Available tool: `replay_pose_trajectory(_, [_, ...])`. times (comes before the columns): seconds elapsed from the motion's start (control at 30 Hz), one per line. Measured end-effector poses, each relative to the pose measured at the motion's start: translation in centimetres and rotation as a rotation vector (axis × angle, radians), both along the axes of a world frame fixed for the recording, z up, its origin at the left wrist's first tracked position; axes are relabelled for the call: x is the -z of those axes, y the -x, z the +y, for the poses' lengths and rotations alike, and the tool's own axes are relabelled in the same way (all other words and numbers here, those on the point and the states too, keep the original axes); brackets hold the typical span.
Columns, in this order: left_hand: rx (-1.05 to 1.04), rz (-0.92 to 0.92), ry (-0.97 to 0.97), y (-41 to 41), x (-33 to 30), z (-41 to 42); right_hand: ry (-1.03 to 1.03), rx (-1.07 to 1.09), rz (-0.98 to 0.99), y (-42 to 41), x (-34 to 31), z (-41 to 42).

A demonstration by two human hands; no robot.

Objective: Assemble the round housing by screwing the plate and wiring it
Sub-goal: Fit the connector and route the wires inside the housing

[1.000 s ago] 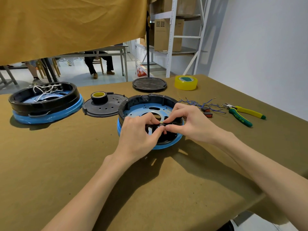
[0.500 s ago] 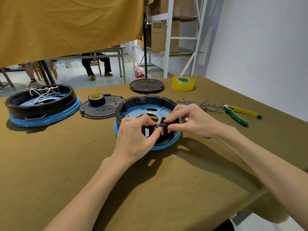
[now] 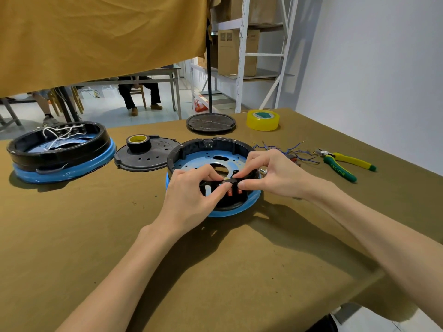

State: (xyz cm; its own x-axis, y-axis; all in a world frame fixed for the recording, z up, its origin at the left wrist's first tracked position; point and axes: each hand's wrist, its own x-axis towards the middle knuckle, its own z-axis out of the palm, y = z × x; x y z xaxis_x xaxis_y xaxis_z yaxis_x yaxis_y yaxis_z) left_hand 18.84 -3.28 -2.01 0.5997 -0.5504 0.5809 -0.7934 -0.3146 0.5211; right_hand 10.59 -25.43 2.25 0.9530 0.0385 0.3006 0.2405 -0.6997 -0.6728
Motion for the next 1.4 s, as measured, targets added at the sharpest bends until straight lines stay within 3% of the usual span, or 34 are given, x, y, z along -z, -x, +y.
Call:
replay_pose_trajectory(0.13, [0.046,-0.019,-0.098,-0.2,-0.1,0.8,0.087,-0.016,0.022,0.2,-0.2,-0.2])
replay_pose_trajectory(0.33, [0.009,0.023,-0.083,0.4,-0.6,0.5,0.137,-0.045,0.017,0.2,-0.6,0.2])
replay_pose_trajectory(0.67, [-0.01,0.133,-0.13,0.3,-1.3,-0.1,0.074,0.042,0.061,0.1,0.1,1.1])
replay_pose_trajectory(0.97, [-0.083,0.072,-0.134,0.7,-1.2,-0.4,0.08,0.082,0.039,0.2,0.3,1.7])
replay_pose_trajectory(1.13, [-0.015,0.119,-0.163,0.3,-1.4,0.0,0.095,0.056,0.177,0.4,-0.9,1.8])
replay_pose_trajectory(1.4, [0.019,0.102,-0.103,0.2,-1.1,0.1,0.145,0.136,0.082,0.0,-0.2,3.2])
